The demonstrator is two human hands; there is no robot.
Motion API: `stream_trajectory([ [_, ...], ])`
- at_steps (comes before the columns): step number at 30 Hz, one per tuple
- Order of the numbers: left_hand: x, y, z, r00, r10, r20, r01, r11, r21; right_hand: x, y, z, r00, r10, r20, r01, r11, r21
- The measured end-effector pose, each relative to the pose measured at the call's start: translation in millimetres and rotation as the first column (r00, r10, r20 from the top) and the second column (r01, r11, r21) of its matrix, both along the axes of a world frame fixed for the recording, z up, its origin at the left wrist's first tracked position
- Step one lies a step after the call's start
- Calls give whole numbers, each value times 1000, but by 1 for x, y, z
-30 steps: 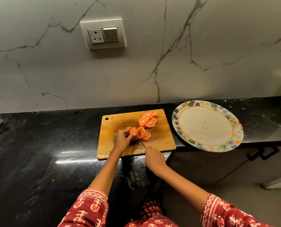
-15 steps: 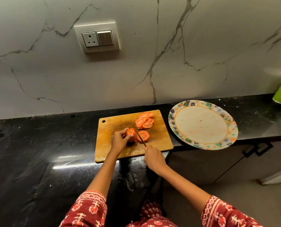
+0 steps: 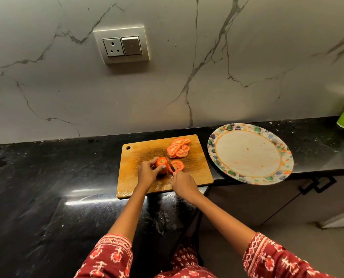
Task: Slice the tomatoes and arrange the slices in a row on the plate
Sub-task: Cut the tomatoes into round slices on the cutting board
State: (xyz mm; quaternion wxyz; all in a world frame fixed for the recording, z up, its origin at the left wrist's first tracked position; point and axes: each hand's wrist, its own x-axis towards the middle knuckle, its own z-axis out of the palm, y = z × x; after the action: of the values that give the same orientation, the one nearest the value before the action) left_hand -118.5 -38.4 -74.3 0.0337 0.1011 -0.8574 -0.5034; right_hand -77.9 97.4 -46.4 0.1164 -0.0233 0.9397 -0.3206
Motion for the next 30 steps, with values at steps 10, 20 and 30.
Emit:
stream_trajectory([
  [10, 0, 1, 0, 1000, 7, -3, -7, 1000, -22, 3, -3, 7, 1000, -3, 24, 2, 1000, 30],
  [20, -1, 1, 0, 1000, -2, -11, 2, 999, -36, 5, -3, 14, 999, -10, 52, 7, 998, 59],
  [30, -1, 8, 1, 999, -16, -35, 13, 994, -107, -6, -11, 13, 997, -14, 79, 8, 998, 68],
])
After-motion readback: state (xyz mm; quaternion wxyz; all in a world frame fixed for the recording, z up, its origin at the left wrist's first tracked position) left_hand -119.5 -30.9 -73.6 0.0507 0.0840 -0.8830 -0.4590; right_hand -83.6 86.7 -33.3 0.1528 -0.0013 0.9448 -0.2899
